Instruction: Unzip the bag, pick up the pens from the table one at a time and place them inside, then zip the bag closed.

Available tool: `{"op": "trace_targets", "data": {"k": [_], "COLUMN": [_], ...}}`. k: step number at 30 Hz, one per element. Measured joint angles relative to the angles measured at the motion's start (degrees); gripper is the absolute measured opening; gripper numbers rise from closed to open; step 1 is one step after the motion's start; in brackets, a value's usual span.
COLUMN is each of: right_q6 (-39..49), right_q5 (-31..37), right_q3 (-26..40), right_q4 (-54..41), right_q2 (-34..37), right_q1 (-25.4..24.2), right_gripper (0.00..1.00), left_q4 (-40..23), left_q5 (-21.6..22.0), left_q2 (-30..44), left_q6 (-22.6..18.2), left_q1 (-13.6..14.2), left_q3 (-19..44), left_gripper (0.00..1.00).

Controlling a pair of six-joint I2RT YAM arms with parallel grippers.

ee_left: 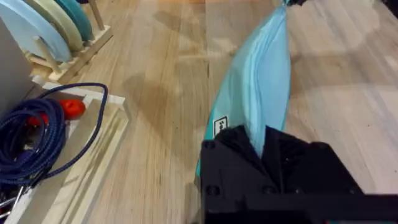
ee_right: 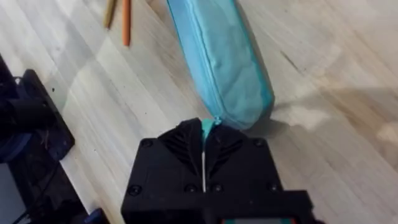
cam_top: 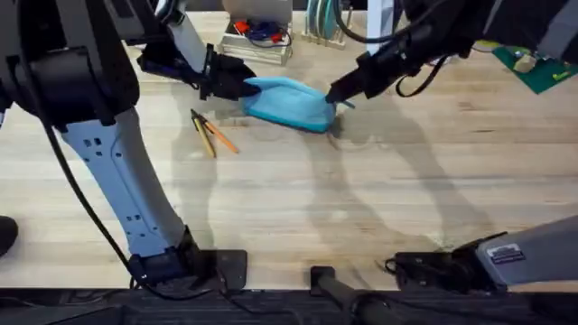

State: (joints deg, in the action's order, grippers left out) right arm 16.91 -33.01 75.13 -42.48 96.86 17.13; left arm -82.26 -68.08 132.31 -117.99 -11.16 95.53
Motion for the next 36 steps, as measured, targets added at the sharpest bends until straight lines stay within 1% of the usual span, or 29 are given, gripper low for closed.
{"op": "trace_targets", "data": {"k": [5, 13, 17, 30, 36], "right_q6": [-0.02, -0.02, -0.02, -0.04, -0.11], "right_q5": [0.17, 0.51, 0.88, 1.73, 1.73], "right_q3": [0.96, 1.07, 1.14, 1.14, 1.14], "right_q4": [-0.02, 1.12, 2.95, 5.83, 8.85], "right_q2": [0.0, 0.0, 0.0, 0.02, 0.72], "right_q1": [0.76, 5.0, 6.17, 7.12, 7.23], "right_gripper": [0.031, 0.031, 0.031, 0.031, 0.031], "left_q4": [0.0, 0.0, 0.0, 0.02, 0.05], "left_q5": [-0.08, 0.05, 0.12, 0.12, 0.07], "left_q2": [0.0, 0.0, 0.0, 0.0, 0.0], "left_q6": [0.0, 0.0, -0.02, 0.0, 0.0], "left_q1": [-0.12, -0.12, -0.12, -0.12, -0.23], "left_q3": [0.0, 0.0, 0.0, 0.0, 0.0], "left_gripper": [0.042, 0.042, 0.042, 0.042, 0.042]}}
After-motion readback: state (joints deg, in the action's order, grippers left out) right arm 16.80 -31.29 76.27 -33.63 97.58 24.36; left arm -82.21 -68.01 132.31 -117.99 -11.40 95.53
